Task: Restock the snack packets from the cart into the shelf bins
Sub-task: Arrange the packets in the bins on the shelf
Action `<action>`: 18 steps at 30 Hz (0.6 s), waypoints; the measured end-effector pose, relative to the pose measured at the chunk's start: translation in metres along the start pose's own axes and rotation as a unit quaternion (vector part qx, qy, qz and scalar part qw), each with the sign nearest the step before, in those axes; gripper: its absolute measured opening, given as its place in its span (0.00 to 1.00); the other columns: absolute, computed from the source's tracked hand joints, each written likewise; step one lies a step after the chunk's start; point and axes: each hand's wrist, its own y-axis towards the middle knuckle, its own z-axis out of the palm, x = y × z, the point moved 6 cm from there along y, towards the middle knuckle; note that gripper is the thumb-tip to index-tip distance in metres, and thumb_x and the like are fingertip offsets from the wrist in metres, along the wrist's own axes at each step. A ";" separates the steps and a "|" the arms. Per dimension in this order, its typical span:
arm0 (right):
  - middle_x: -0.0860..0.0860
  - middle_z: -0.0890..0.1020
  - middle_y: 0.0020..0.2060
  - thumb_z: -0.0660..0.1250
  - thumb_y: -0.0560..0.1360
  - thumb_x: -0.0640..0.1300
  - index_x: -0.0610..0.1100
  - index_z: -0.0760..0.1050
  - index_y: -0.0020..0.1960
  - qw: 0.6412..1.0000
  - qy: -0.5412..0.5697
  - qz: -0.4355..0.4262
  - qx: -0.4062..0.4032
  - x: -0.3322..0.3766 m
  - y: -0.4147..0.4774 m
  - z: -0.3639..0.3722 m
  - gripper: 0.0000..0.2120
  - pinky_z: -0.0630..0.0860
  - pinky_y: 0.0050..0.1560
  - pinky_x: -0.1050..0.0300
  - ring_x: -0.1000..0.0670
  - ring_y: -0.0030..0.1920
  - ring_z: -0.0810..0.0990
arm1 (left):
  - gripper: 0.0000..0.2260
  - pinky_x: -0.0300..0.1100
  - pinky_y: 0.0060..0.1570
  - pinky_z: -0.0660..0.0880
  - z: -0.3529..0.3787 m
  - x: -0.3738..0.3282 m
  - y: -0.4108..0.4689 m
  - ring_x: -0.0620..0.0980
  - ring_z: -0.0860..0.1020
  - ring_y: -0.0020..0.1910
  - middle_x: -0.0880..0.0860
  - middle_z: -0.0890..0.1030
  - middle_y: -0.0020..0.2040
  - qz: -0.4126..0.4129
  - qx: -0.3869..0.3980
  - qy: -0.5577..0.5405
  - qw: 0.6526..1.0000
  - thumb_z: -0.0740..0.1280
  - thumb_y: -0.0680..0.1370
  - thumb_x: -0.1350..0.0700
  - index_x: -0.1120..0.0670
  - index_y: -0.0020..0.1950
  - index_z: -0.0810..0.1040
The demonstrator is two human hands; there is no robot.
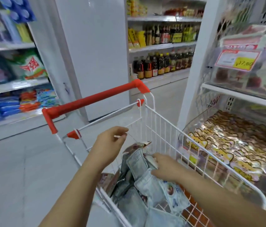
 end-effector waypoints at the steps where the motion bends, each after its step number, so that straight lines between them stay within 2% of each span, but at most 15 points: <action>1: 0.43 0.72 0.69 0.67 0.79 0.52 0.45 0.58 0.78 1.000 -0.022 0.010 0.004 -0.003 0.010 0.005 0.33 0.78 0.58 0.49 0.43 0.61 0.78 | 0.08 0.40 0.53 0.76 -0.002 0.001 0.000 0.42 0.81 0.52 0.42 0.83 0.54 -0.006 -0.013 -0.018 1.000 0.66 0.82 0.55 0.43 0.58 0.80; 3: 0.42 0.73 0.68 0.64 0.80 0.48 0.43 0.60 0.76 0.997 -0.073 0.030 0.018 -0.008 0.025 0.016 0.28 0.79 0.55 0.49 0.42 0.60 0.79 | 0.08 0.37 0.50 0.75 -0.007 0.004 0.000 0.40 0.81 0.51 0.41 0.83 0.53 -0.016 -0.034 -0.041 0.998 0.66 0.82 0.54 0.42 0.57 0.80; 6: 0.42 0.76 0.64 0.61 0.80 0.39 0.42 0.65 0.71 0.989 -0.140 0.040 0.005 -0.012 0.036 0.029 0.20 0.75 0.49 0.52 0.41 0.58 0.79 | 0.07 0.38 0.51 0.76 -0.008 0.004 -0.001 0.39 0.81 0.51 0.39 0.82 0.52 -0.022 -0.034 -0.049 0.998 0.66 0.82 0.53 0.40 0.56 0.79; 8: 0.43 0.79 0.58 0.60 0.79 0.34 0.41 0.69 0.68 0.982 -0.185 0.036 -0.025 -0.012 0.039 0.028 0.18 0.76 0.48 0.51 0.41 0.57 0.80 | 0.07 0.39 0.50 0.76 -0.005 0.004 -0.001 0.37 0.80 0.50 0.37 0.82 0.52 -0.025 -0.023 -0.039 0.999 0.66 0.82 0.52 0.39 0.56 0.79; 9: 0.43 0.80 0.53 0.60 0.78 0.32 0.41 0.73 0.63 0.978 -0.200 0.040 -0.035 -0.013 0.039 0.025 0.15 0.75 0.45 0.51 0.41 0.55 0.81 | 0.07 0.39 0.50 0.76 -0.005 0.005 -0.001 0.37 0.80 0.50 0.37 0.81 0.52 -0.025 -0.021 -0.034 0.999 0.66 0.82 0.51 0.39 0.56 0.79; 11: 0.47 0.75 0.39 0.63 0.77 0.32 0.42 0.74 0.48 0.974 -0.214 0.057 -0.034 -0.015 0.039 0.017 0.07 0.72 0.41 0.54 0.42 0.50 0.82 | 0.07 0.36 0.47 0.75 -0.005 0.006 -0.001 0.35 0.79 0.49 0.37 0.81 0.52 -0.025 -0.018 -0.026 0.999 0.65 0.82 0.51 0.39 0.57 0.79; 12: 0.48 0.71 0.35 0.64 0.77 0.32 0.42 0.74 0.45 0.974 -0.212 0.063 -0.036 -0.015 0.037 0.011 0.06 0.72 0.41 0.55 0.43 0.47 0.81 | 0.07 0.33 0.45 0.74 -0.004 0.006 -0.001 0.34 0.79 0.48 0.37 0.81 0.51 -0.026 -0.016 -0.023 0.999 0.65 0.82 0.51 0.40 0.57 0.79; 15: 0.47 0.74 0.37 0.66 0.76 0.37 0.43 0.74 0.42 0.981 -0.180 0.043 -0.063 -0.004 0.026 -0.014 0.05 0.74 0.39 0.57 0.45 0.42 0.80 | 0.08 0.28 0.42 0.70 -0.003 0.006 -0.003 0.33 0.78 0.47 0.35 0.80 0.51 -0.030 -0.005 -0.011 0.999 0.65 0.82 0.51 0.41 0.59 0.79; 18: 0.49 0.77 0.36 0.65 0.76 0.39 0.43 0.74 0.40 0.991 -0.109 0.025 -0.074 0.006 -0.011 -0.056 0.06 0.69 0.32 0.59 0.47 0.38 0.78 | 0.09 0.30 0.45 0.74 0.002 0.002 -0.007 0.34 0.80 0.48 0.35 0.80 0.51 -0.016 0.027 -0.008 0.999 0.65 0.82 0.51 0.41 0.60 0.79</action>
